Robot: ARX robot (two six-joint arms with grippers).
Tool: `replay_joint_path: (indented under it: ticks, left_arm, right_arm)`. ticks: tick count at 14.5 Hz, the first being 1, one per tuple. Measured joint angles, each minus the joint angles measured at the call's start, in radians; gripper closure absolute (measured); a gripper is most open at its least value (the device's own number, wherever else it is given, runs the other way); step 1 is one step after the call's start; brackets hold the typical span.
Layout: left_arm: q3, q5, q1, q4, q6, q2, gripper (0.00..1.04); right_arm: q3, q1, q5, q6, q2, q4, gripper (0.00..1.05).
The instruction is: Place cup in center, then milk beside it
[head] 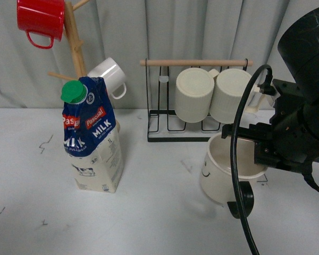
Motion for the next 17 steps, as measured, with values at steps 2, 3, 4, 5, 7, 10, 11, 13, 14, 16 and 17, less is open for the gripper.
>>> replay_joint_path:
  ticks: [2,3,4,5,7,10,11,13,14,16,17]
  left_arm:
    - [0.0,0.0,0.0,0.0,0.0,0.0,0.07]
    - [0.0,0.0,0.0,0.0,0.0,0.0,0.07]
    - [0.0,0.0,0.0,0.0,0.0,0.0,0.07]
    - [0.0,0.0,0.0,0.0,0.0,0.0,0.07]
    - [0.0,0.0,0.0,0.0,0.0,0.0,0.07]
    - [0.0,0.0,0.0,0.0,0.0,0.0,0.07]
    - [0.0,0.0,0.0,0.0,0.0,0.0,0.07]
    - [0.0,0.0,0.0,0.0,0.0,0.0,0.07]
    - [0.0,0.0,0.0,0.0,0.0,0.0,0.07]
    - [0.0,-0.001,0.0,-0.001,0.0,0.0,0.07]
    - [0.0,0.0,0.0,0.0,0.0,0.0,0.07]
  right_arm:
    - [0.027,0.006,0.002,0.043,0.032,0.003,1.02]
    - [0.04,0.012,0.003,0.062,0.049,0.0,1.02]
    - [0.046,0.013,0.003,0.076,0.063,0.0,1.02]
    - [0.051,0.019,0.005,0.087,0.075,0.0,1.02]
    - [0.06,0.019,0.005,0.099,0.08,-0.002,0.91]
    - [0.049,0.019,0.034,0.1,0.068,0.042,0.58]
    - [0.012,0.02,0.069,0.087,0.03,0.088,0.47]
    - [-0.111,0.041,0.135,0.038,-0.136,0.269,0.23]
    - [-0.171,0.045,0.188,-0.057,-0.163,0.584,0.11]
    - [-0.488,0.001,0.193,-0.299,-0.134,1.079,0.35]
    - [-0.606,-0.044,0.174,-0.374,-0.192,1.267,0.5]
